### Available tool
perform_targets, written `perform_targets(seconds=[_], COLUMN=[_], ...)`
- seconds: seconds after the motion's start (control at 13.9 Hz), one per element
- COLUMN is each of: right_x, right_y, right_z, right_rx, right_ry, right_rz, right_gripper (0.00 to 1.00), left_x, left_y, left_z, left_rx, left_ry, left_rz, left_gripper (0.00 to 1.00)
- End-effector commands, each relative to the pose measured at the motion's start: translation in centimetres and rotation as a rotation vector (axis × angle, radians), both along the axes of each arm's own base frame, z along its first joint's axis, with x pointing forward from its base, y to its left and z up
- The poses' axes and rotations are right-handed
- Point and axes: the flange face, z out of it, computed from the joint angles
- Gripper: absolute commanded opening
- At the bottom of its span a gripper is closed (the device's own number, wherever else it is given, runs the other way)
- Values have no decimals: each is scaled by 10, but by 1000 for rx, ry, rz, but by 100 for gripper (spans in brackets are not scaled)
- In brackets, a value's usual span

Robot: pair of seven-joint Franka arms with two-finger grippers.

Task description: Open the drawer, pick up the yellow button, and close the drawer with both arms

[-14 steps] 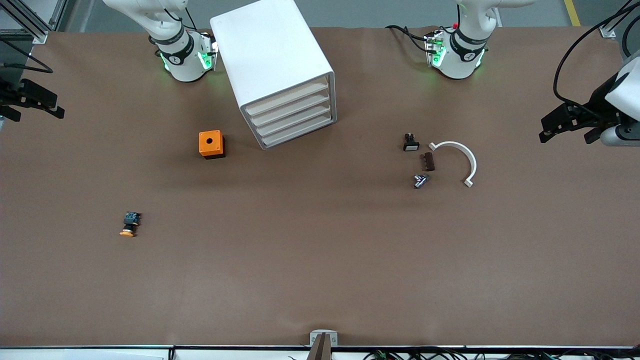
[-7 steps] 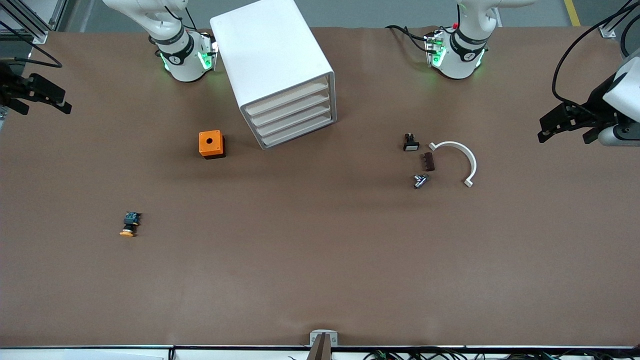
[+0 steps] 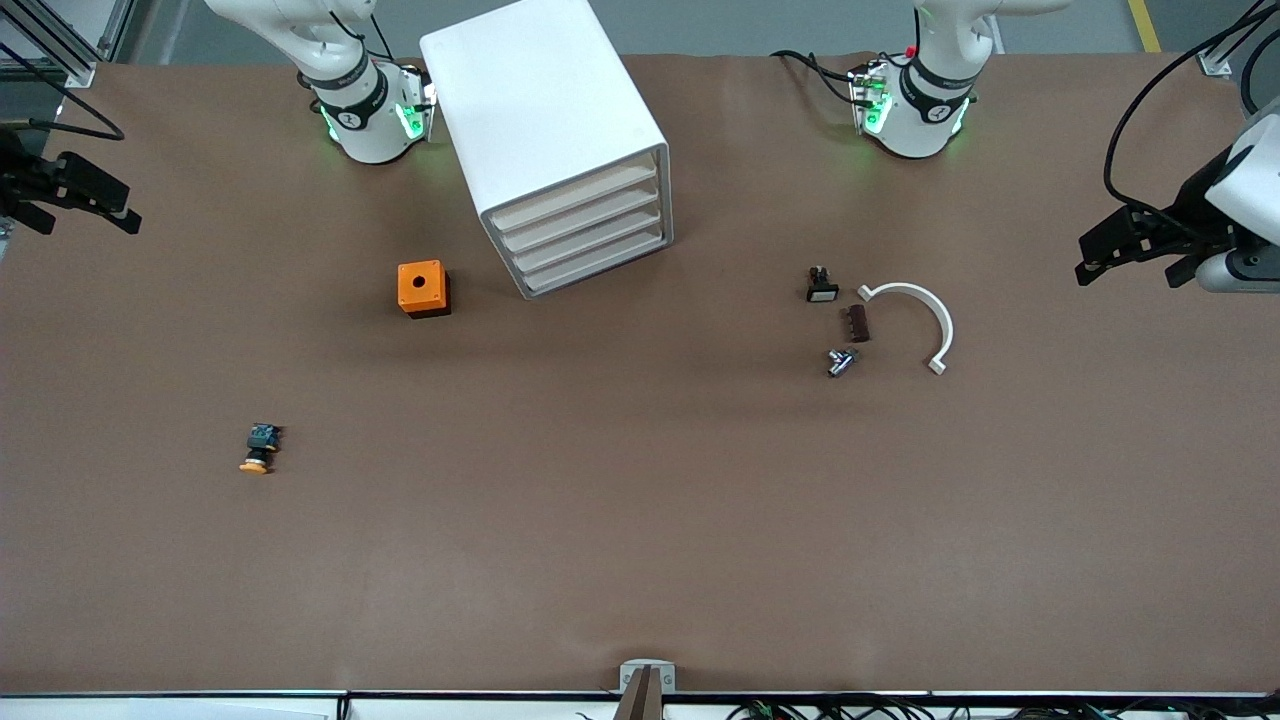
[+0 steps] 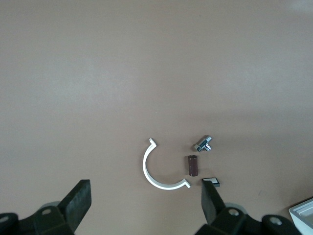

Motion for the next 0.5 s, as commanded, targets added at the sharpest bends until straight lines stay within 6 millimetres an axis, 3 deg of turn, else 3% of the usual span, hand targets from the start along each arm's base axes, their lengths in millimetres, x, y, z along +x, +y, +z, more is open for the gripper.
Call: perform_targets(seconds=[0.0, 0.43], right_x=[-8, -8], right_y=[-2, -3], right_z=[3, 4], right_rx=[-10, -9], right_ry=[-14, -20], right_rz=[-9, -11], right_gripper=[100, 100], left_x=[-4, -4], left_y=[0, 0], left_z=[2, 2], left_rx=[20, 20], left_ry=[-4, -4], left_rz=[-2, -2], left_gripper=[99, 99])
